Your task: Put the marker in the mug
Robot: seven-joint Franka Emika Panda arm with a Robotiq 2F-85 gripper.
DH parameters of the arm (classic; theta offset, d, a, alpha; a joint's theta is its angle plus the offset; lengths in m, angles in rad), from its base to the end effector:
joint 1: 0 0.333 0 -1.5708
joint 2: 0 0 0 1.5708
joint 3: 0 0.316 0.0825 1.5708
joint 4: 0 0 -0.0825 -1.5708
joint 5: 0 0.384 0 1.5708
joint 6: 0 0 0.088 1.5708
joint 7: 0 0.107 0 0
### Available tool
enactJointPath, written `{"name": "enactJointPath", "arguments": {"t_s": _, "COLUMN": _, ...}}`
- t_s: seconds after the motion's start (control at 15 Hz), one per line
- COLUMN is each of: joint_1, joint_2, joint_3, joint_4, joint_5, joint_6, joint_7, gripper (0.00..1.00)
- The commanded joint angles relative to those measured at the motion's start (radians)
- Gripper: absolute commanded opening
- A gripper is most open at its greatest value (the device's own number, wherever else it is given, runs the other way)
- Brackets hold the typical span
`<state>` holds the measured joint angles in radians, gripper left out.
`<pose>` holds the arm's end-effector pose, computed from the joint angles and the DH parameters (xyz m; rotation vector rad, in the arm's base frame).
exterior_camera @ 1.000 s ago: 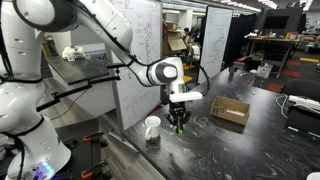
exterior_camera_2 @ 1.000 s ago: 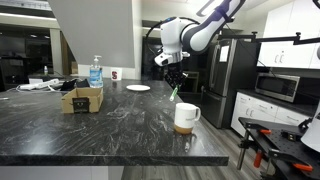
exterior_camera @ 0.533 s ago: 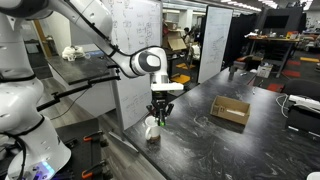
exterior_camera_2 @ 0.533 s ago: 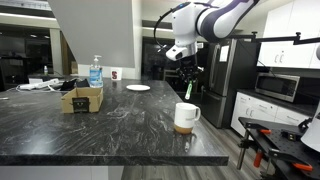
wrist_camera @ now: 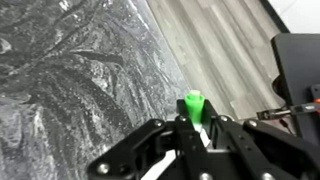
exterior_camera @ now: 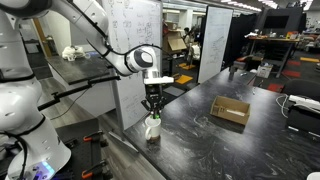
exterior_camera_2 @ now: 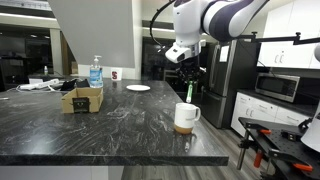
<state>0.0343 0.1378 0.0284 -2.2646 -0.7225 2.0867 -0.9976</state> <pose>0.5054 -0.0011 0.2857 1.9394 1.8600 -0.7197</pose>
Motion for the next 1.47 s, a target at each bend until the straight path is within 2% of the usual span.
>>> {"name": "enactJointPath", "arguments": {"t_s": 0.0, "joint_1": 0.022, "joint_2": 0.022, "joint_3": 0.02, "joint_4": -0.002, "joint_5": -0.076, "joint_6": -0.074, "joint_7": 0.086, "gripper": 0.05}}
{"name": "enactJointPath", "arguments": {"t_s": 0.33, "joint_1": 0.035, "joint_2": 0.083, "joint_3": 0.045, "joint_4": 0.008, "joint_5": -0.094, "joint_6": -0.072, "joint_7": 0.116, "gripper": 0.05}}
{"name": "enactJointPath", "arguments": {"t_s": 0.8, "joint_1": 0.045, "joint_2": 0.155, "joint_3": 0.048, "joint_4": 0.046, "joint_5": -0.211, "joint_6": -0.055, "joint_7": 0.266, "gripper": 0.05}}
{"name": "enactJointPath", "arguments": {"t_s": 1.07, "joint_1": 0.042, "joint_2": 0.192, "joint_3": 0.056, "joint_4": 0.087, "joint_5": -0.229, "joint_6": -0.046, "joint_7": 0.311, "gripper": 0.05}}
{"name": "enactJointPath", "arguments": {"t_s": 1.13, "joint_1": 0.042, "joint_2": 0.201, "joint_3": 0.058, "joint_4": 0.097, "joint_5": -0.226, "joint_6": -0.049, "joint_7": 0.31, "gripper": 0.44}}
{"name": "enactJointPath", "arguments": {"t_s": 1.2, "joint_1": 0.041, "joint_2": 0.208, "joint_3": 0.062, "joint_4": 0.105, "joint_5": -0.218, "joint_6": -0.053, "joint_7": 0.309, "gripper": 0.45}}
{"name": "enactJointPath", "arguments": {"t_s": 1.4, "joint_1": 0.036, "joint_2": 0.211, "joint_3": 0.069, "joint_4": 0.124, "joint_5": -0.19, "joint_6": -0.07, "joint_7": 0.295, "gripper": 0.66}}
